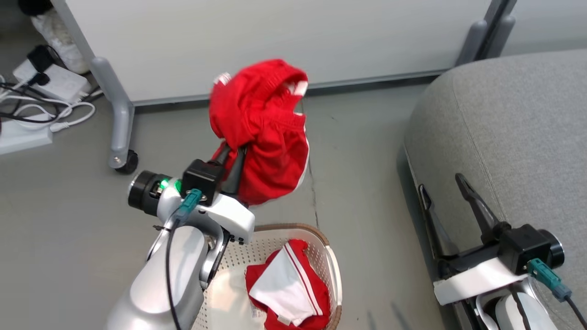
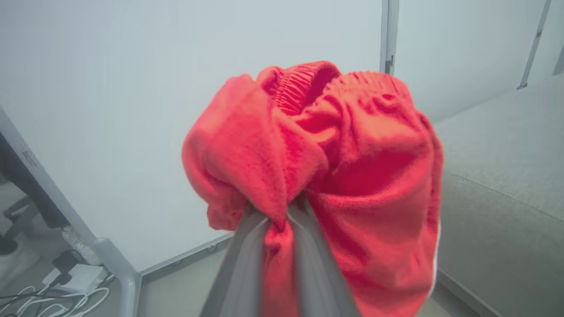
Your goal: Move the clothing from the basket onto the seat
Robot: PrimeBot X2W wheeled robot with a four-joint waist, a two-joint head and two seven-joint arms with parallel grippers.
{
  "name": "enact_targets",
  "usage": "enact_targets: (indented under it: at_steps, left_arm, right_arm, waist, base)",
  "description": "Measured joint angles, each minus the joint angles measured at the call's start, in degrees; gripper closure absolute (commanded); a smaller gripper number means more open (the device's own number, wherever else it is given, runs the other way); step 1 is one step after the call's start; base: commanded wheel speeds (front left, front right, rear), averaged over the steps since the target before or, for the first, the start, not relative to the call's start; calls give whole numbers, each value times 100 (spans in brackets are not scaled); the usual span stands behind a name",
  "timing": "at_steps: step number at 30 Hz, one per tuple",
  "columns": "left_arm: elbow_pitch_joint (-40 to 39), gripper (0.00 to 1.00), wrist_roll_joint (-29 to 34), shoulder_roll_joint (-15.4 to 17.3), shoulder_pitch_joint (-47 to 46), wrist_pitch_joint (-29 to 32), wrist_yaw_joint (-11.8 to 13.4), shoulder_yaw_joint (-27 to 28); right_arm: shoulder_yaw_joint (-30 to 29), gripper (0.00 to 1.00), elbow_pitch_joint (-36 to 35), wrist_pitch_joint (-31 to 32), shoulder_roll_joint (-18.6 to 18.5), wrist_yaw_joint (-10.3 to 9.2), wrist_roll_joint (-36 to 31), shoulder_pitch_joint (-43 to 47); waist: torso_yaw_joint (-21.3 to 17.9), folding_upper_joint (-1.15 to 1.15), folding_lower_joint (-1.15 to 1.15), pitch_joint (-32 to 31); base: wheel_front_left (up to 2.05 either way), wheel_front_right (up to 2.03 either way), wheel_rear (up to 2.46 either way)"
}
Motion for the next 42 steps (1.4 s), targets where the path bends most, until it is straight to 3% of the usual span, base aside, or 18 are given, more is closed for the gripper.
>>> enact_targets:
  at_steps: [10, 17, 24, 30, 42]
  left_arm:
    - [-2652, 100, 277, -109, 580, -5, -344, 965]
    - [-3700, 100, 4, -194, 698, -5, -393, 943]
    - [-3891, 100, -172, -204, 789, -5, -378, 339]
    - [-3608, 100, -247, -209, 860, -5, -455, -68]
    - [-3568, 100, -330, -209, 861, -5, -420, -121]
  right_arm:
    - [58, 0, 86, 0, -7, 0, 16, 235]
    - [110, 0, 115, 0, -8, 0, 38, 324]
    - [116, 0, 126, 0, -1, -1, 56, 325]
    - [112, 0, 129, 0, 7, 0, 56, 328]
    - [125, 0, 146, 0, 42, 0, 14, 320]
  waist:
    - [106, 0, 0, -445]
    - [89, 0, 0, -579]
    - [33, 0, 0, -620]
    - [5, 0, 0, -616]
    - [-97, 0, 0, -608]
  base:
    - [0, 0, 0]
    - [0, 0, 0]
    - [0, 0, 0]
    - [0, 0, 0]
    - [0, 0, 0]
